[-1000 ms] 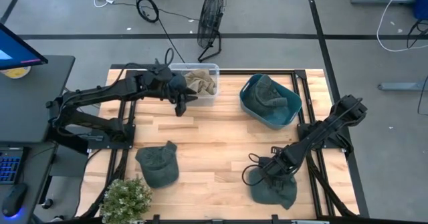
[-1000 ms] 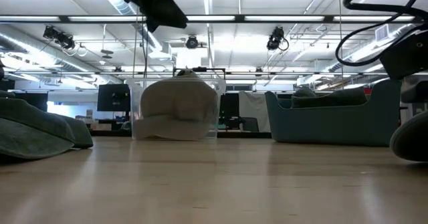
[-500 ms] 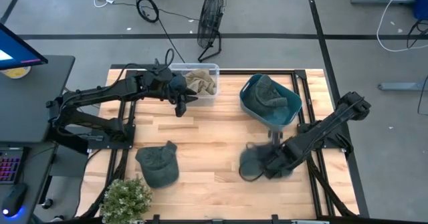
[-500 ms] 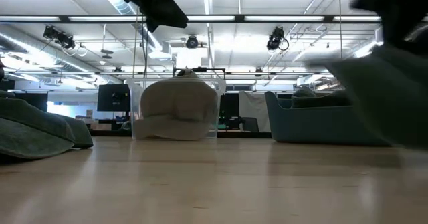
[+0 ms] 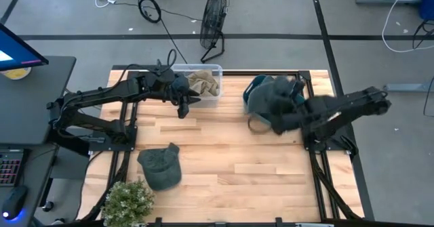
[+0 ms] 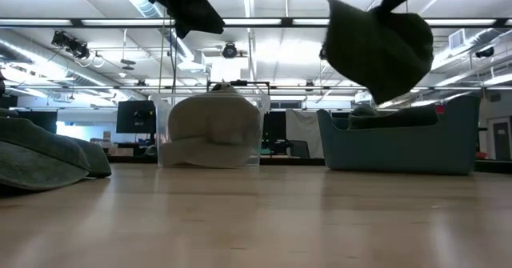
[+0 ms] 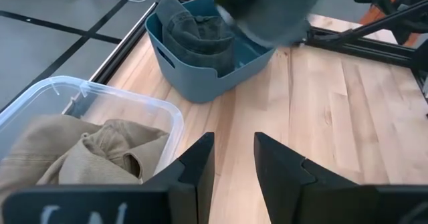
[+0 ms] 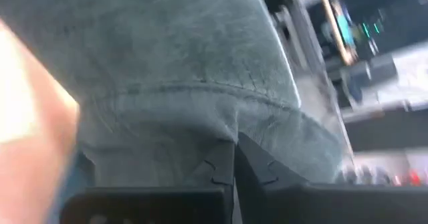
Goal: Pick & Place hat
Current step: Put the right black cap into the blue bin
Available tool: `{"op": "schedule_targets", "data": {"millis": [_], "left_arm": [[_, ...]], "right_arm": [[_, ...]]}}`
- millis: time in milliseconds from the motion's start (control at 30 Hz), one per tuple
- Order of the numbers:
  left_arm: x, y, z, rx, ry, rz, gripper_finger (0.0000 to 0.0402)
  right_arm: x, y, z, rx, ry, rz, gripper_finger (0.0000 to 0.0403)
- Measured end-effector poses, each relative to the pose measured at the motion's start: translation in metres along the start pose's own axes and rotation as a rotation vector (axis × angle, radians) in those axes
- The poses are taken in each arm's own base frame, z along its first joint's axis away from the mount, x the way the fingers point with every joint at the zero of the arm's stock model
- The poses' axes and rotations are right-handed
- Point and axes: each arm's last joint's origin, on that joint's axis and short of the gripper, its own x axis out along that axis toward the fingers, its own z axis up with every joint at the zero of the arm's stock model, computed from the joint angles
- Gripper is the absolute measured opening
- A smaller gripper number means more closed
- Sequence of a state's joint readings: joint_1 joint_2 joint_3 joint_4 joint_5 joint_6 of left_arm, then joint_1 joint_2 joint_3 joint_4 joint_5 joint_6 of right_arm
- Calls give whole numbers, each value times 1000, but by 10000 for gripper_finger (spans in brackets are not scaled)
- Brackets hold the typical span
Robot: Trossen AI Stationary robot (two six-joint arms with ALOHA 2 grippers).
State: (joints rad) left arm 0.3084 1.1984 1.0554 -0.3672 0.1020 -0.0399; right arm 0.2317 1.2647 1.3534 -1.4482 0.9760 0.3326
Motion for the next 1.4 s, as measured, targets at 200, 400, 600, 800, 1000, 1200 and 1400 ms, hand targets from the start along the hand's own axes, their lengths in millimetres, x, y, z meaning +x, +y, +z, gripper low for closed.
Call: {"op": "schedule_targets", "data": {"millis": [200,400,600,800,1000,1200,1400], "left_arm": [[0,0,0,-1,4,0,110],[0,0,0,1,5,0,110],[0,0,0,1,5,0,110],[0,0,0,10,5,0,110],[0,0,0,10,5,0,110],[0,0,-1,10,5,0,110],[0,0,-1,2,6,0,110]], "right_arm": [[38,-22,-10,127,191,27,2],[73,-23,-18,196,307,127,1],[86,-38,-21,179,344,77,1],[68,-62,-6,238,269,118,1],[43,-83,-4,303,283,241,1],[35,-85,-11,360,359,298,1],[60,-58,-19,356,432,289,1]]}}
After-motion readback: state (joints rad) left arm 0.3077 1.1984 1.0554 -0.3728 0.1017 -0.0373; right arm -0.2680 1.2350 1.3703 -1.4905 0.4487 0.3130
